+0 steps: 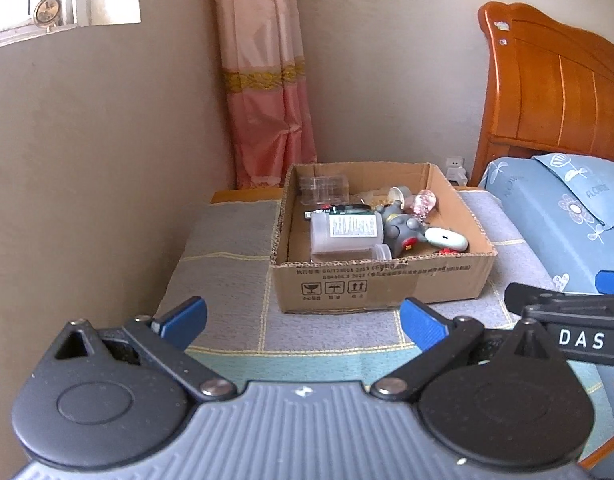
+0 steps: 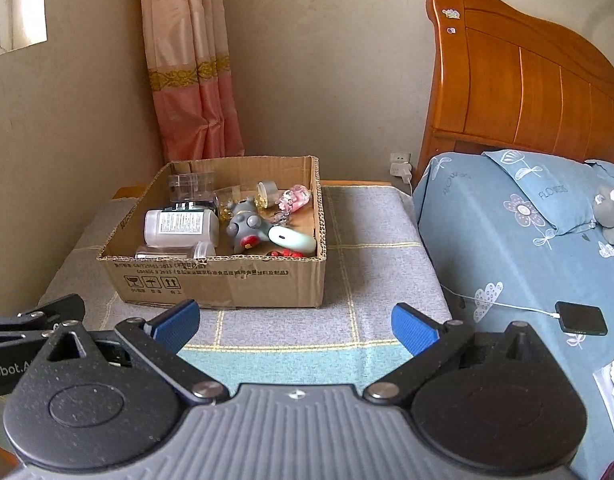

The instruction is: Organize rigid objects

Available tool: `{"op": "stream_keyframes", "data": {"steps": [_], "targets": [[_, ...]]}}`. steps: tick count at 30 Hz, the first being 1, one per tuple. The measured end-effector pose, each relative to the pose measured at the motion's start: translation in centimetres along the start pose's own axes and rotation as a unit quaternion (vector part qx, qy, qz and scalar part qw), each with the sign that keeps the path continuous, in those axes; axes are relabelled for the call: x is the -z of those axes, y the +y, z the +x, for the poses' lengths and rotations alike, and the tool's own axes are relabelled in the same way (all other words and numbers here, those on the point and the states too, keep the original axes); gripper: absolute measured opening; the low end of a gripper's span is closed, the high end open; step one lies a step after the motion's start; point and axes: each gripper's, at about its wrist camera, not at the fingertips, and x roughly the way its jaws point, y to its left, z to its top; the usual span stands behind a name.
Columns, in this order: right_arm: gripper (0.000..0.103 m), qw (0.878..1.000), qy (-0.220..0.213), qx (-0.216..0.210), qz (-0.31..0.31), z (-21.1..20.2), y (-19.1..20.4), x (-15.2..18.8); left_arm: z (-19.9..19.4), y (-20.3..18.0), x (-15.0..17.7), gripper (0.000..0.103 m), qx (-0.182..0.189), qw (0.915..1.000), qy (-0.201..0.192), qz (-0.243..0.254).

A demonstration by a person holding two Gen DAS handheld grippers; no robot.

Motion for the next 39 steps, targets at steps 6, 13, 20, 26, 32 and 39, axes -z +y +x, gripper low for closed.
{"op": "stream_keyframes", "data": {"steps": [6,13,20,26,32,39], "targets": [[0.103,1.0,-0.004,0.0,0.001,-0.11,-0.03,-0.11,-0.15,0.08,-0.13,0.102,-0.004,1.0,-0.003,-0.002],[0.103,1.0,-0.004,-0.001,0.002,-0.13,-0.1,-0.18,-0.12,0.03,-0.12,0.102,-0.004,1.0,-0.002,-0.003],[0.103,1.0,-0.006,-0.002,0.003,-0.21,-0.11,-0.21,-0.13,0.1,-0.17,0.102,-0.005,1.0,-0.003,-0.004],[0.103,1.0,-0.006,-0.002,0.003,-0.25,-0.11,-0.24,-0.11,0.18,-0.27,0.102,-0.009,0.9999,-0.004,-0.005],[0.103,1.0,-0.006,-0.003,0.005,-0.31,-0.15,-0.36,-0.12,0.11,-0.23,0.102,-0.011,0.9999,-0.003,-0.005],[0.103,1.0,-0.007,-0.003,0.005,-0.3,-0.12,-0.37,-0.16,0.08,-0.19,0.102,-0.011,0.9999,-0.004,-0.004]]}}
